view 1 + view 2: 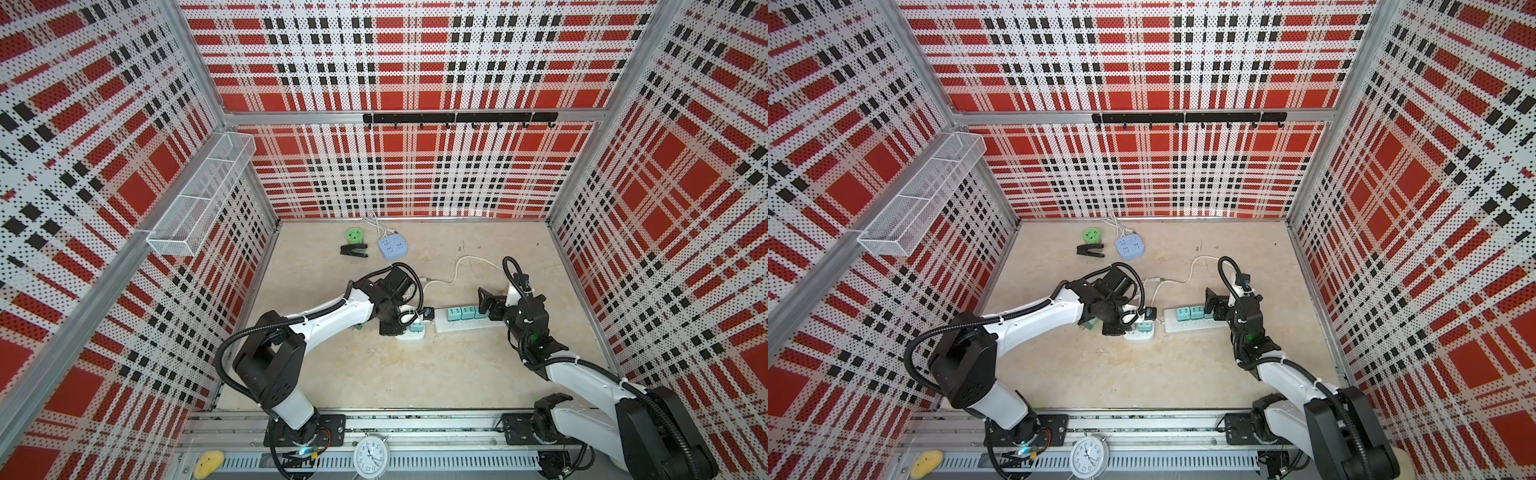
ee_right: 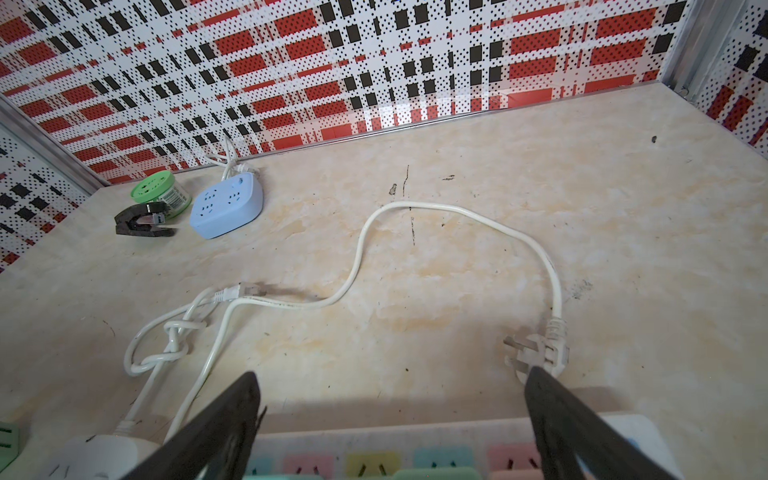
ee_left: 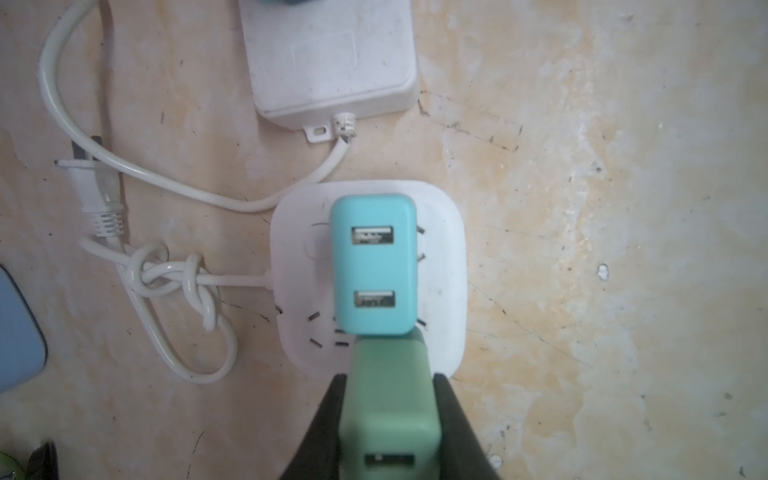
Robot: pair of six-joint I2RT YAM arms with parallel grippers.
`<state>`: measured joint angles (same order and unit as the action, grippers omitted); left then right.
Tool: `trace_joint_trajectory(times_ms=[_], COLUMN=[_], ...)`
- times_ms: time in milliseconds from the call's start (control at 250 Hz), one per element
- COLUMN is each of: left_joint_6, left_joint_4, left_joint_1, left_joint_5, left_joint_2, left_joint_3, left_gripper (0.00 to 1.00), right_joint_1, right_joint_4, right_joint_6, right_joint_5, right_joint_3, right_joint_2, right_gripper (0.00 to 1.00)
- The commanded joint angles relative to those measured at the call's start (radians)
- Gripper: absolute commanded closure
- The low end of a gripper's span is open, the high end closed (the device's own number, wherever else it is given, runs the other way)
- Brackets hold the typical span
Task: Insert the plug
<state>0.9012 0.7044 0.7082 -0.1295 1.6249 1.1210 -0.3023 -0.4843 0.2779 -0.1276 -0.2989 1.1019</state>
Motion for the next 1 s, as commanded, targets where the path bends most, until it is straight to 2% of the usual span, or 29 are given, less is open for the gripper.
trace_joint_trajectory(times_ms=[0, 620, 996], left_joint_6=[0.017, 0.008, -0.005], left_joint_4=[-0.039, 0.03, 0.059], left_joint_1=[-0.012, 0.02, 0.066], left_joint_5=[-0.042, 0.05, 0.088], left_joint_2=[0.004, 0.088, 0.051], left_joint_3=[-0.007, 0.041, 0.041], left_gripper=[1.0, 1.0, 1.0], right_joint_1=[0.002, 0.002, 0.004], right_joint_4=[-0.051, -0.046, -0.046], right_joint_6=[-0.02, -0.02, -0.019], right_joint_5=[0.013, 0.014, 0.011], right_joint_3=[-0.007, -0.007, -0.009], right_joint_2=[0.012, 0.012, 0.016], right_gripper=[0.0, 0.0, 0.0])
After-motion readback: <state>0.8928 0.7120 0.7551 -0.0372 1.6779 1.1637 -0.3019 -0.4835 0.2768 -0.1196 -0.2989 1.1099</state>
